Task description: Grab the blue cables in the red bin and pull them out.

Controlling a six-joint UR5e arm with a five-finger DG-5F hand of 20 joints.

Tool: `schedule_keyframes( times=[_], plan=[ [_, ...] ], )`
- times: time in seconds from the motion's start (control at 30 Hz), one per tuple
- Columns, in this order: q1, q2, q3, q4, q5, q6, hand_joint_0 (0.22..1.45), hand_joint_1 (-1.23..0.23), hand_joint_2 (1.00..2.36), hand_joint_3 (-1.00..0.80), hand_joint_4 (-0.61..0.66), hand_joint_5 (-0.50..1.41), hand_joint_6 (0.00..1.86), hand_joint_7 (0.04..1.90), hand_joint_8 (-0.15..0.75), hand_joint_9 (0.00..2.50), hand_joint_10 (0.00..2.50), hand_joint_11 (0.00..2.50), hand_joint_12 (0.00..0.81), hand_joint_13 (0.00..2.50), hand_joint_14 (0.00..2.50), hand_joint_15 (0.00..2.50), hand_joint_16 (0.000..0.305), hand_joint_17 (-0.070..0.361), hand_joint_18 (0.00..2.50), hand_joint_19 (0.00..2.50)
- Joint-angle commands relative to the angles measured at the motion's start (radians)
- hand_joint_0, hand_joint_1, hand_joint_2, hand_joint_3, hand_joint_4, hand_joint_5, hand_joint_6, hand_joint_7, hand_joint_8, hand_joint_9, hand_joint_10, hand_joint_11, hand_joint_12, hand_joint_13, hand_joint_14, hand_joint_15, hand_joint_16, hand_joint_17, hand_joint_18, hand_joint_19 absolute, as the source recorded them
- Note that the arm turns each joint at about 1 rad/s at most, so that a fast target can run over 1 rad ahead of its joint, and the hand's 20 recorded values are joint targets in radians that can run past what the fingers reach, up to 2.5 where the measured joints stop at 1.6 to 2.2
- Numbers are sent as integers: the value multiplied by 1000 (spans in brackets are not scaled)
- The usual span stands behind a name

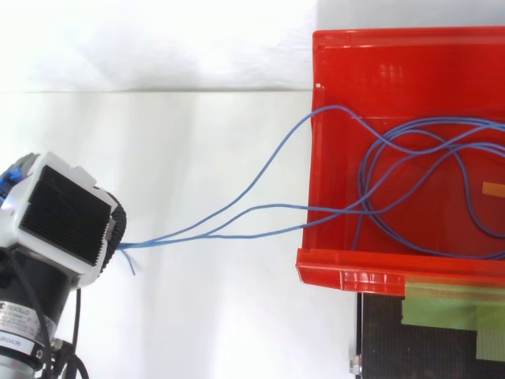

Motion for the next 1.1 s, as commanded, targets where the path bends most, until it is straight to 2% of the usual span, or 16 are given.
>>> schedule_keyframes(
  times=[0.0,0.13,0.37,0.73,0.87,0.93,1.07],
  plan=[
    [0,-1,1,0,0,0,822,-690,1000,-1000,-58,696,975,575,169,1035,2211,1390,283,1250,719,1562,41,93,883,803],
    [0,1,0,0,-2,0,744,-613,1000,-1000,-62,662,988,537,182,1018,2279,1327,302,1235,790,1496,45,101,896,797],
    [0,1,0,0,-8,0,669,-564,1000,-1000,-34,610,995,485,208,1000,2331,1274,332,1222,883,1416,52,116,920,771],
    [1,1,1,0,-7,1,621,-520,1000,-1000,-31,561,983,471,223,982,2346,1251,358,1213,934,1352,57,128,926,761],
    [1,1,0,0,-7,1,605,-510,1000,-1000,-50,492,1063,426,218,938,2387,1217,363,1190,957,1332,59,133,917,750],
    [1,1,1,0,-7,1,599,-514,1000,-1000,-54,434,1128,387,219,900,2489,1227,369,1182,987,1309,60,135,912,748],
    [1,1,0,0,-7,1,597,-522,1000,-1000,-56,405,1156,361,218,816,2500,1233,370,1171,1014,1307,60,135,913,738]
  ],
)
